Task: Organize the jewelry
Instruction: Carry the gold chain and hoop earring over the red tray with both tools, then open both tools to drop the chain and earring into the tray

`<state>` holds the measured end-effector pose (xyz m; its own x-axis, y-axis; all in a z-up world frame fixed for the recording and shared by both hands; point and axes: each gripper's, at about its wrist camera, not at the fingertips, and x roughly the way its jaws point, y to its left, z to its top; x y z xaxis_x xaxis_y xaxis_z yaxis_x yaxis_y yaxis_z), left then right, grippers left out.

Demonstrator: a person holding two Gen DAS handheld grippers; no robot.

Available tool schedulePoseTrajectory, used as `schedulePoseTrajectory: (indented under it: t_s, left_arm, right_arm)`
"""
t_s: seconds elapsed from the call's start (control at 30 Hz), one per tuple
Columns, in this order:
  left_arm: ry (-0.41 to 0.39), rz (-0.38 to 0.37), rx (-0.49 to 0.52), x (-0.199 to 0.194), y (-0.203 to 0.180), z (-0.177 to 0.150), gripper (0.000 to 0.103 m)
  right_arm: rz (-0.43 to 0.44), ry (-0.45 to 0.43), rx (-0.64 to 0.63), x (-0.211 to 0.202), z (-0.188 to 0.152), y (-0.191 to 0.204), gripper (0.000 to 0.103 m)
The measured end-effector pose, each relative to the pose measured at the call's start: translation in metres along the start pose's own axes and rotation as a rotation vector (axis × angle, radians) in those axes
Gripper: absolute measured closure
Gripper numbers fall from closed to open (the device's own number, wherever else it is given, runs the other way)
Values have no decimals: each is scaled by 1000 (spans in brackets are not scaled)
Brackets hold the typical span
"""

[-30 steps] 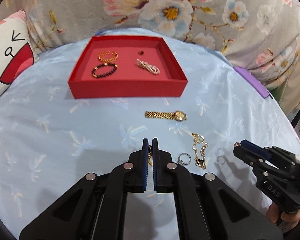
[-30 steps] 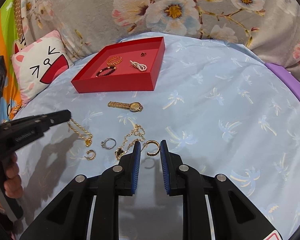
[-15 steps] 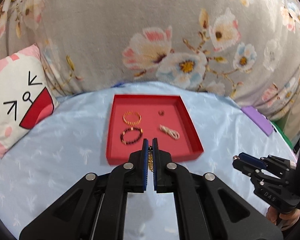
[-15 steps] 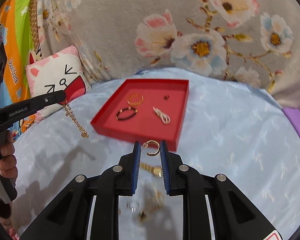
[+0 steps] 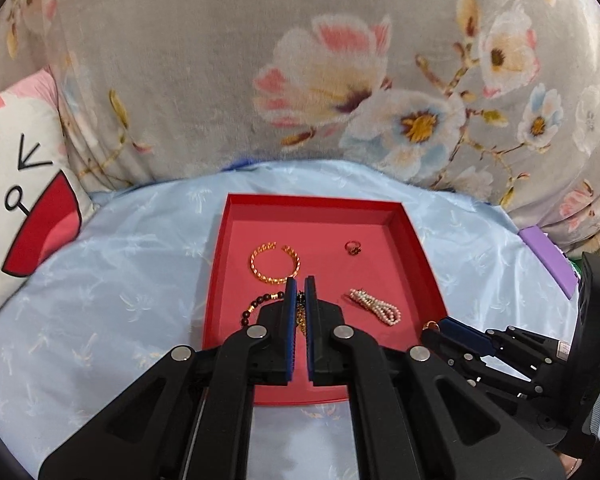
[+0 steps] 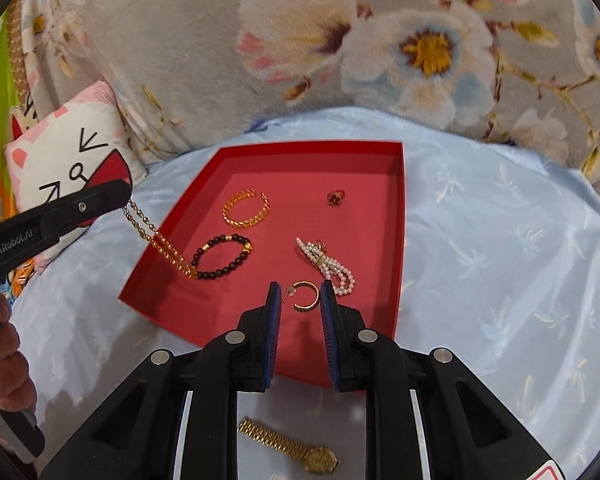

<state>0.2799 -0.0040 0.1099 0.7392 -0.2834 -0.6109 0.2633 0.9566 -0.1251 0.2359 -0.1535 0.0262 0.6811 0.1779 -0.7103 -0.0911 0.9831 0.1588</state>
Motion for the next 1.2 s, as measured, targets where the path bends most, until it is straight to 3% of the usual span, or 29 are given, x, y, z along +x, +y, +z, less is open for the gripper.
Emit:
schedulePoseTrajectory:
  t_s: [0.37,0.47,0.53,0.6,0.9,0.97,1.2]
  left_arm:
    - [103,6,-6,56,7,-22,100]
    - [102,19,-24,58,12,-24,98]
    - [91,37,-41,56,16,-23,78]
    - [73,47,-55,52,19,-22,67]
    - [0,89,-46,13,23,-24,54]
    - [-16,101,-39,1,22,-28,46]
    - [-2,88,-11,-31,7,-66,40]
  right_arm:
    - [-13,42,-24,36,-1,1,83]
    - [-22,11,-32,33,1,2,73]
    - [-27,-17,-30,28,3,2,65]
    - [-27,-41,-25,19,6,0,63]
    - [-39,-142,-10,-40,5,-14,56]
    - [-42,-153,-1,-56,-2,-20,55]
    - [-69,-113,15,-88,-46,-35,55]
